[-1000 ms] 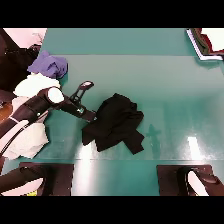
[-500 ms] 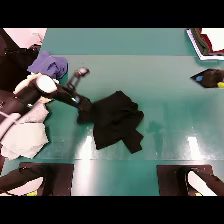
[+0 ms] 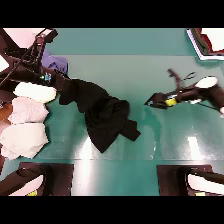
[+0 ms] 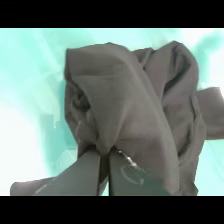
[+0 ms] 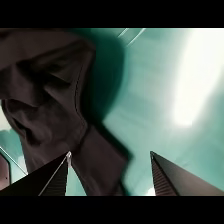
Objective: Fold the shirts.
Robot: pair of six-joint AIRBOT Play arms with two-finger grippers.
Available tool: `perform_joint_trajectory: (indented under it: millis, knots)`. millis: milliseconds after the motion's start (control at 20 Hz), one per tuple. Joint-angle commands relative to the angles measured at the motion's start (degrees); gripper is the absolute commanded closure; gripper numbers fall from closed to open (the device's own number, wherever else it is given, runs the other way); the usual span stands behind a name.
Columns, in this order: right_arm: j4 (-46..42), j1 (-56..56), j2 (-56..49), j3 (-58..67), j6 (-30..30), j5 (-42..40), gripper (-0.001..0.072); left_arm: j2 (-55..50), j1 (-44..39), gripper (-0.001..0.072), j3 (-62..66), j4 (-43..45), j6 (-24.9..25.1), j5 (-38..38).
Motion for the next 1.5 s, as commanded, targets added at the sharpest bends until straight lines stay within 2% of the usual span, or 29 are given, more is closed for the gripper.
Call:
perform_joint_trajectory:
  millis: [0, 200, 250, 300, 350, 400, 450, 500, 650, 800, 1050, 1150, 1450]
  knots:
    - [3.2, 9.2, -8.1, 1.7, -1.4, -6.3, 0.0143, 0.3, 0.3, 0.0682, 0.6, 0.2, -0.6, -0.7]
    - [3.7, 15.5, -15.0, 8.9, -1.4, -6.6, 0.0160, 0.3, 0.3, 0.0682, 0.6, 0.2, -0.6, -0.5]
    - [3.7, 16.6, -16.2, 10.8, -1.4, -6.7, 0.0225, 0.3, 0.3, 0.0682, 0.6, 0.2, -0.5, -0.5]
    - [3.7, 17.4, -17.1, 12.2, -1.4, -6.8, 0.0329, 0.3, 0.3, 0.0682, 0.6, 0.2, -0.5, -0.5]
    - [3.5, 17.9, -17.7, 13.6, -1.4, -7.0, 0.0465, 0.3, 0.3, 0.0682, 0.6, 0.2, -0.5, -0.6]
    - [3.3, 18.0, -17.9, 14.6, -2.0, -7.1, 0.0637, 0.3, 0.3, 0.0682, 0.6, 0.2, -0.5, -0.5]
    - [1.7, 17.8, -17.7, 15.9, -2.4, -6.6, 0.0697, 0.3, 0.3, 0.0682, 0.9, 0.6, -0.6, -0.6]
    - [-0.9, 17.1, -17.1, 17.6, -1.9, -5.3, 0.0697, 0.5, 0.3, 0.0682, 1.7, 1.9, -1.3, -0.6]
    - [-15.0, 11.5, -10.3, 25.4, 6.4, -0.1, 0.0698, 1.6, 0.3, 0.0682, 10.2, 8.7, -5.0, -1.3]
    - [-25.5, 3.2, 0.4, 35.8, 9.9, 2.5, 0.0698, 3.1, 0.3, 0.0682, 22.1, 11.6, -5.0, -2.2]
    - [-26.7, -8.3, 13.9, 51.2, 9.9, 2.4, 0.0699, 5.5, 0.3, 0.0682, 35.8, 10.1, -5.3, -3.3]
    - [-26.7, -11.0, 17.7, 55.0, 9.8, 2.6, 0.0699, 5.5, 0.3, 0.0682, 39.8, 8.0, -7.6, -5.0]
    - [-26.9, -16.9, 26.1, 60.1, 9.6, 2.4, 0.0698, 5.5, 0.3, 0.0682, 43.7, -9.5, -8.0, -5.3]
